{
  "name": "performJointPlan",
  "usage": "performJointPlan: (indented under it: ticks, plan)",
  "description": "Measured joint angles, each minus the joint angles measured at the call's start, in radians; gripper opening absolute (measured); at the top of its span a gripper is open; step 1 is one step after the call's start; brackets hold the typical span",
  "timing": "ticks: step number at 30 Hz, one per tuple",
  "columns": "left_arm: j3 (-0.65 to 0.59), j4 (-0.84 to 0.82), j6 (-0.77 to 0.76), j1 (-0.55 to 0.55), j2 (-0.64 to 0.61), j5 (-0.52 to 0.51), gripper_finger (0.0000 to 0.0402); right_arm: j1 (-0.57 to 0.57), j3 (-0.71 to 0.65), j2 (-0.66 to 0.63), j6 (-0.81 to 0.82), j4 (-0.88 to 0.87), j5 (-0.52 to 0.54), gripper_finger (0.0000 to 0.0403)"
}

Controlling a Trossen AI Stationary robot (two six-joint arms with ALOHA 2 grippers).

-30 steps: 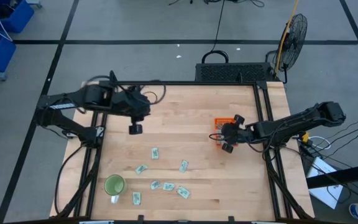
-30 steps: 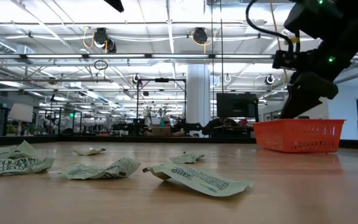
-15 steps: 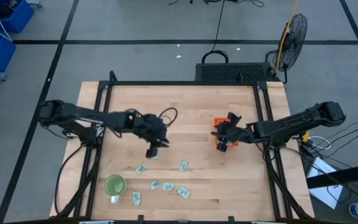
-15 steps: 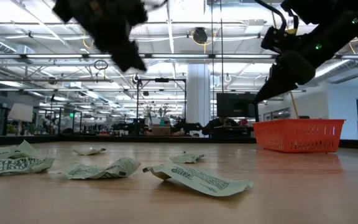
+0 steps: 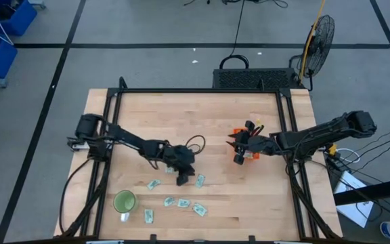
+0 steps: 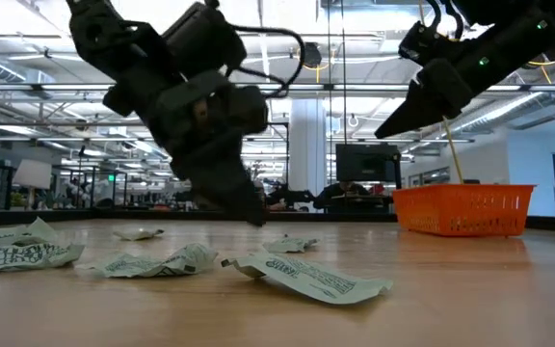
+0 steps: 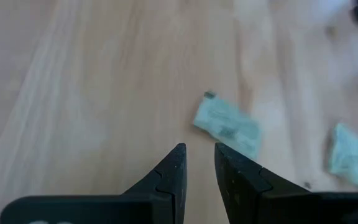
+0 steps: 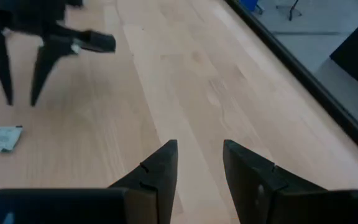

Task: Pick and place Stevia / Truvia into bins
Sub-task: Put the stevia packet into the orange basket

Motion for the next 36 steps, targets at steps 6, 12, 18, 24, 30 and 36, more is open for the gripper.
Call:
performJointPlan:
  ticks: [6, 12, 18, 24, 30, 36]
  plan:
    - [0.035, 0.07, -0.044, -0.029, 0.047, -0.012, 0.0088, 0.0, 0.002, 0.003, -0.013, 0.022, -0.004, 0.0121]
    - [0.054, 0.106, -0.049, -0.06, 0.093, -0.069, 0.0088, 0.0, 0.0, 0.006, -0.024, 0.04, -0.004, 0.0121]
    - [0.067, 0.126, -0.069, -0.078, 0.148, -0.112, 0.0088, 0.0, 0.001, 0.006, -0.039, 0.068, -0.005, 0.0121]
    - [0.075, 0.132, -0.089, -0.079, 0.158, -0.11, 0.0088, 0.0, 0.001, 0.006, -0.039, 0.079, -0.007, 0.0121]
    - [0.07, 0.089, 0.018, -0.078, 0.09, -0.114, 0.0088, 0.0, 0.001, 0.006, -0.057, 0.084, -0.008, 0.0121]
    - [0.072, 0.085, 0.158, -0.074, 0.062, -0.13, 0.0088, 0.0, 0.001, 0.006, -0.058, 0.087, -0.008, 0.0121]
